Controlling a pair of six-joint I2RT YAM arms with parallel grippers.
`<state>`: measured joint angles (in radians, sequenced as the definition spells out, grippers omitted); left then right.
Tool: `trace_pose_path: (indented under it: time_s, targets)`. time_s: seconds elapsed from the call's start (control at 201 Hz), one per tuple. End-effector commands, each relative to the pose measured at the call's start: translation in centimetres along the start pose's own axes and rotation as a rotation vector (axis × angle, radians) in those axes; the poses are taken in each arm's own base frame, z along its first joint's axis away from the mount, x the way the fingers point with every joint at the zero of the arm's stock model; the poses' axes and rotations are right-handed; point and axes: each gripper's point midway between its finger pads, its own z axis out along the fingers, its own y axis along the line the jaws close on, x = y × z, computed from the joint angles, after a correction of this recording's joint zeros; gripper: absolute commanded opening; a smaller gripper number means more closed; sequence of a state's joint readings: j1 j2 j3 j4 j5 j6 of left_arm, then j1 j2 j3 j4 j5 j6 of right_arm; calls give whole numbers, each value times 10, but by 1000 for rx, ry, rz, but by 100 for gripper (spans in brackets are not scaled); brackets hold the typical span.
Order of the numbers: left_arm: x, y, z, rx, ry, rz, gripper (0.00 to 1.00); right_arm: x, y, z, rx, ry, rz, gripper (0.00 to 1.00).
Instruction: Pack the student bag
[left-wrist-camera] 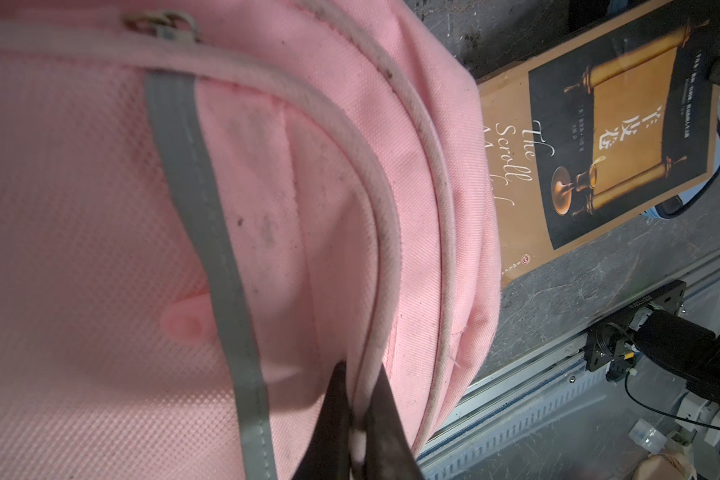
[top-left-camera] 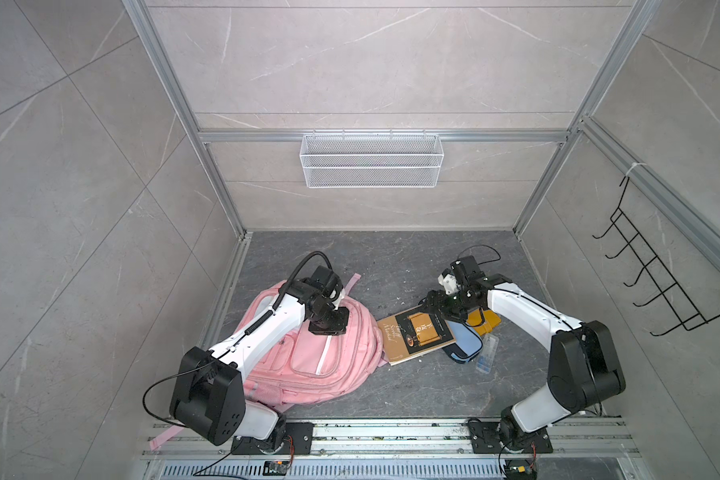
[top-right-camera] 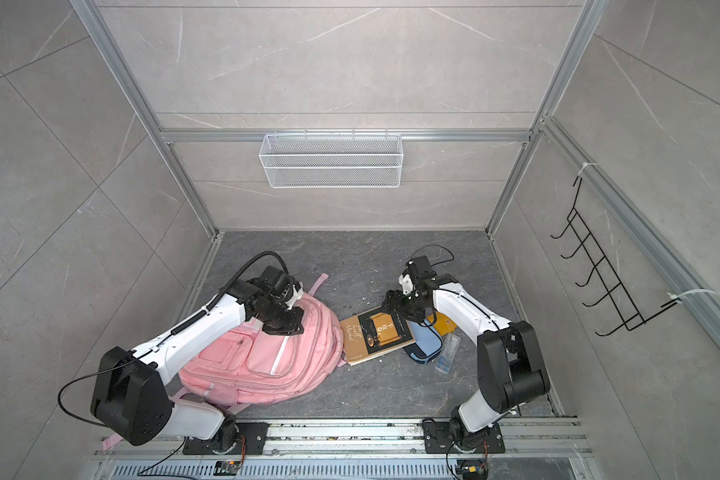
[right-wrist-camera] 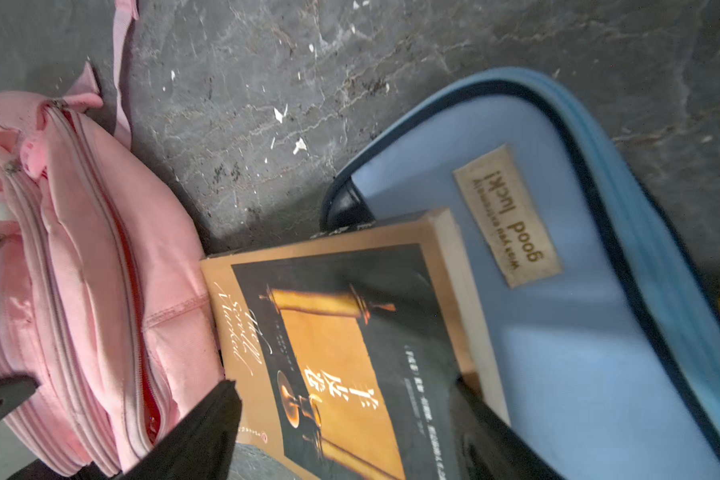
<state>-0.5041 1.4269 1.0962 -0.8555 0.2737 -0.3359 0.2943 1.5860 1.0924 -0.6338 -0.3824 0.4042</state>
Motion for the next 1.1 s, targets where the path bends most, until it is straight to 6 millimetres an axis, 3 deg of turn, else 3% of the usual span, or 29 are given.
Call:
trace_pose_path:
  time_s: [0.0,0.329,0.603,0.902,1.091]
  targets:
    - [-4,-26,-9,124,-41,67,0,2,-3,-8,16,14,-64,84]
    - [2,-21,-2,113,-8,70,0,-6,-17,-38,44,-36,-85,88]
    - [-2,-26,-5,134,-16,81,0,-1,-38,-6,-22,47,-34,87]
    - [-9,-43,-23,194,-58,90,0,6,-22,20,-191,124,-2,81]
    - [-14,-49,-23,223,-58,83,0,15,-13,20,-260,150,16,70]
